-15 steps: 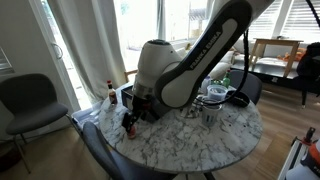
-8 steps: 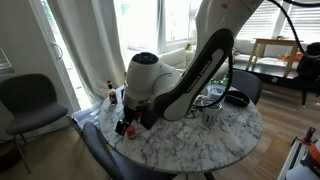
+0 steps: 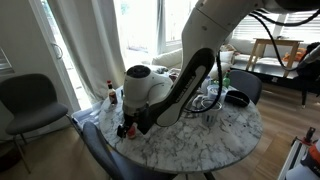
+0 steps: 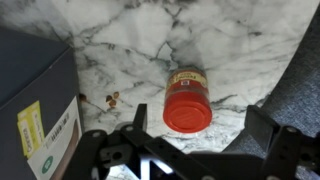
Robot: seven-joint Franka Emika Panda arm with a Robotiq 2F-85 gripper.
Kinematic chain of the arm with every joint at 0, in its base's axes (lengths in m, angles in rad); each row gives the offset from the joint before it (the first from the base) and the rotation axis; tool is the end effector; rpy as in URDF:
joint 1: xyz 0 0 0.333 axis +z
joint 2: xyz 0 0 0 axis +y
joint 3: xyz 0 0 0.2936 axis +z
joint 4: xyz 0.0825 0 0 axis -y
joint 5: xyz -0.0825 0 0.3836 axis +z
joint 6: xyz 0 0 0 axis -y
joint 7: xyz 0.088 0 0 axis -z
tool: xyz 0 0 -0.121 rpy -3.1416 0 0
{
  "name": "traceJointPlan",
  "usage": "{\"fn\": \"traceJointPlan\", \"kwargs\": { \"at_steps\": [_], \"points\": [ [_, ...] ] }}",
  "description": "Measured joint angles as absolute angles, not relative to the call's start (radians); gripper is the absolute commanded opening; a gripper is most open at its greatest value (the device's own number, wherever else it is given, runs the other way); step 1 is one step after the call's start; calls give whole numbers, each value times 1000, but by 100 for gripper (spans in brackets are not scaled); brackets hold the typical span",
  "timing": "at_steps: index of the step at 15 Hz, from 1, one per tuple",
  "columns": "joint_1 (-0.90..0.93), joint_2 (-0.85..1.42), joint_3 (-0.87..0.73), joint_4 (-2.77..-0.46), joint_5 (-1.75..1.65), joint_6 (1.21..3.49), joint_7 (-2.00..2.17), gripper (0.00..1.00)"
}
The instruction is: Place the small container in the box
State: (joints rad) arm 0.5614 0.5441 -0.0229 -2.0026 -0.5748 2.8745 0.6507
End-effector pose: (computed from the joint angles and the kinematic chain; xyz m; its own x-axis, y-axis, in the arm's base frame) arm 0.5183 0.3434 0.1788 0.8363 0.4021 0.3728 0.3897 -0.9141 0.1117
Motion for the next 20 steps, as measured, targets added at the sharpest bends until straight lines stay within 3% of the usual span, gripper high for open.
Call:
{"fn": "traceJointPlan", "kwargs": {
  "at_steps": [1, 2, 8, 18, 19, 20],
  "points": [
    [560, 557, -25, -1993, -555, 2871, 646, 73],
    [561, 568, -26, -1984, -530, 2868, 639, 73],
    [574, 597, -36, -1941, -425, 2857, 595, 25],
    [608, 475, -84, -1874, -339, 2835, 617, 24],
    [615, 441, -116, -1863, -340, 2832, 644, 49],
    [616, 407, -143, -1854, -343, 2818, 662, 49]
  ]
}}
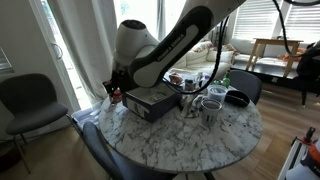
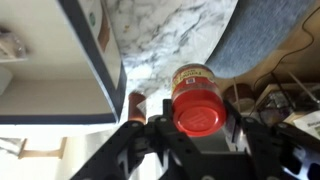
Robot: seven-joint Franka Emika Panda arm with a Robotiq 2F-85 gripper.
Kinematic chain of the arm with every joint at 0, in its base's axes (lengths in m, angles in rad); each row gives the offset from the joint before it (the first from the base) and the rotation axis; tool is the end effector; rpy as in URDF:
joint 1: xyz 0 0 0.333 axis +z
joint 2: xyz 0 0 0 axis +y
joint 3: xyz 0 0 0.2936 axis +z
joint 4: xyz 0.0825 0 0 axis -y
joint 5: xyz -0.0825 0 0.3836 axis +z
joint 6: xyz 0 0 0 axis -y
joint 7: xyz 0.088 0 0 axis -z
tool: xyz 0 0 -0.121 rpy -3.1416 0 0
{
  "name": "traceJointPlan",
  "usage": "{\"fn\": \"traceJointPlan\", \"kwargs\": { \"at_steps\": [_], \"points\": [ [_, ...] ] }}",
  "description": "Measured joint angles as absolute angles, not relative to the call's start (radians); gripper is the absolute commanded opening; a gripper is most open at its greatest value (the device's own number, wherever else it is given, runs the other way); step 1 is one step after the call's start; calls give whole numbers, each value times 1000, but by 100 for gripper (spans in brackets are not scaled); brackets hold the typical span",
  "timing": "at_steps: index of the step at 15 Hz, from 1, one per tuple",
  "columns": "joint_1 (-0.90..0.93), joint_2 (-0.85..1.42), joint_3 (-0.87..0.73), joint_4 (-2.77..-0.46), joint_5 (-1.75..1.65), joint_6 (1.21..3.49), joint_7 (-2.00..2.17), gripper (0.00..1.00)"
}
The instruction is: Place the small container in the box
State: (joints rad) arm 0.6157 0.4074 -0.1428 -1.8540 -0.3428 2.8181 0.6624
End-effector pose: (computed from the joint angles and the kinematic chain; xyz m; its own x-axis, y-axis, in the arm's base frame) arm 0.5923 0.3288 0.3325 0.8208 0.0967 0.5630 0.1457 -0.9884 -0.0426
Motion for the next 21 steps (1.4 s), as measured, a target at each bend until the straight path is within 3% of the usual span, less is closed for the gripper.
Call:
{"fn": "traceJointPlan", "kwargs": {
  "at_steps": [2, 3, 6, 11, 16, 17, 20, 21],
  "points": [
    [612, 357, -172, -1850, -344, 2787, 669, 49],
    [611, 348, -174, -1852, -344, 2783, 671, 24],
    [614, 359, -172, -1851, -365, 2782, 733, 24],
    [646, 517, -323, -1682, -501, 2756, 980, 24],
    [592, 717, -360, -1426, -508, 2503, 1039, 24],
    [571, 739, -344, -1388, -501, 2453, 1036, 49],
    [516, 774, -293, -1314, -473, 2379, 1035, 49],
    [509, 779, -288, -1305, -471, 2375, 1035, 24]
  ]
}}
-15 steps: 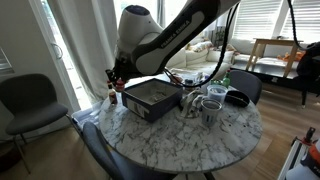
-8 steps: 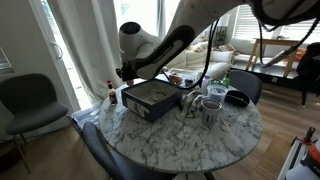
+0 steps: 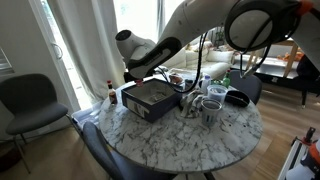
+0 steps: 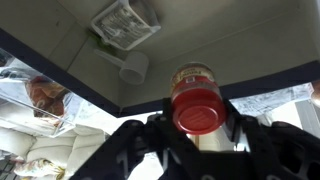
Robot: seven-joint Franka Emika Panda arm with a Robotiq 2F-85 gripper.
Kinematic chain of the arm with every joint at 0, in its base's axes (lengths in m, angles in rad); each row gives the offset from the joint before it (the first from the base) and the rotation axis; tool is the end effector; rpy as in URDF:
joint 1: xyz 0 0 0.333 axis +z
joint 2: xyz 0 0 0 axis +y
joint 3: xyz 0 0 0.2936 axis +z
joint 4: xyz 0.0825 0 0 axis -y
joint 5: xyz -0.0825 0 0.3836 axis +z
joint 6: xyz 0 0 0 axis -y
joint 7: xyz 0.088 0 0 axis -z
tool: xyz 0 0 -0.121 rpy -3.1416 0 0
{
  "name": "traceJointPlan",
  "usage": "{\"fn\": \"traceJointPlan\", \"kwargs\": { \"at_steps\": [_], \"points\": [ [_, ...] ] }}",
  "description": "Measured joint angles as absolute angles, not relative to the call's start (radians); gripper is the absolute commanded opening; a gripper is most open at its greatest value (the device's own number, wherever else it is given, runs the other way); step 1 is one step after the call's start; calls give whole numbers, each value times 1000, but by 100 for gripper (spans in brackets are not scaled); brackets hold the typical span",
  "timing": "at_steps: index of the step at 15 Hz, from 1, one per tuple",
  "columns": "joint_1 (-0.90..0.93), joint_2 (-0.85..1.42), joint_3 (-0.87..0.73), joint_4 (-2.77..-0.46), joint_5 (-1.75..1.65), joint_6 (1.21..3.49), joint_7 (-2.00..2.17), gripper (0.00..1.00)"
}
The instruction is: Place the small container in the box
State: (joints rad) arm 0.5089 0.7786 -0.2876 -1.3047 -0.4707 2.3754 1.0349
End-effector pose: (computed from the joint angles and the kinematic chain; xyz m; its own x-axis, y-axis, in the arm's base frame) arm 0.7315 0.2099 0.2978 0.7684 -0.2792 0.5758 -0.4323 -0.8899 0.1454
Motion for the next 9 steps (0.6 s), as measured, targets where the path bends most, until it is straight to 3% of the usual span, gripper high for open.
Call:
{"fn": "traceJointPlan", "kwargs": {
  "at_steps": [4, 9],
  "points": [
    [489, 781, -266, -1300, -489, 2390, 992, 24],
    [303, 815, -156, -1301, -400, 2508, 680, 24]
  ]
}}
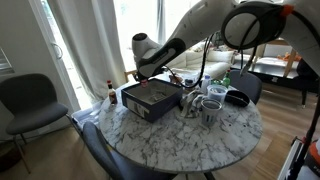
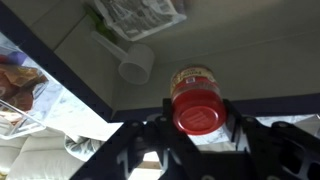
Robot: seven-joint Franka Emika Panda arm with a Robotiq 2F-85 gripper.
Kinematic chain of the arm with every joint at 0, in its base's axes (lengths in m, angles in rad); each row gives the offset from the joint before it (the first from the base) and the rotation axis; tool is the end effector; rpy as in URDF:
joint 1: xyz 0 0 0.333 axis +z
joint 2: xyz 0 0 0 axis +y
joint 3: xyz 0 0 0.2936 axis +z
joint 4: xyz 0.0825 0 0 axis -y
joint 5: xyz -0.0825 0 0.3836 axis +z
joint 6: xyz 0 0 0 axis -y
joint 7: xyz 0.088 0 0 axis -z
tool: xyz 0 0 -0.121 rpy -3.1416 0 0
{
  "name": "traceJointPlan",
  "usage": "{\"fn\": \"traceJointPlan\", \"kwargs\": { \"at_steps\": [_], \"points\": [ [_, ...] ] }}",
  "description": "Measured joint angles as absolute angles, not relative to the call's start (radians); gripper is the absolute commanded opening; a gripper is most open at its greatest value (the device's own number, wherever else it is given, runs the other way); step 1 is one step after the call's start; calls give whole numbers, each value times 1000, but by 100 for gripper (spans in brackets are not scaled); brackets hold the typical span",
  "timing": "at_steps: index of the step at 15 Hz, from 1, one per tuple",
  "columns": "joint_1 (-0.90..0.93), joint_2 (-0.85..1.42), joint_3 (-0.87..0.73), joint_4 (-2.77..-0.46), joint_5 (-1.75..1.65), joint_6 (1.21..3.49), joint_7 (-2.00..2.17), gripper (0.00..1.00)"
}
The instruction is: Place the small container in the box
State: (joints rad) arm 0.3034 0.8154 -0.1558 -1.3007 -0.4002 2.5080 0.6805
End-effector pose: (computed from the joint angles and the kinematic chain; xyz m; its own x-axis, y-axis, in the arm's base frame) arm 0.7557 0.1429 0.2727 0.8559 -0.1157 0.5040 -0.2205 -0.9633 0.1533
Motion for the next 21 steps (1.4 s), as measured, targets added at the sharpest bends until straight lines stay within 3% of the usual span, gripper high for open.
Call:
{"fn": "traceJointPlan", "kwargs": {
  "at_steps": [7, 19, 20, 21],
  "points": [
    [192, 870, -51, -1299, -233, 2509, 329, 24],
    [194, 885, -11, -1321, -91, 2504, 293, 24],
    [194, 888, -10, -1320, -80, 2504, 293, 74],
    [195, 890, -9, -1320, -71, 2504, 294, 76]
  ]
}}
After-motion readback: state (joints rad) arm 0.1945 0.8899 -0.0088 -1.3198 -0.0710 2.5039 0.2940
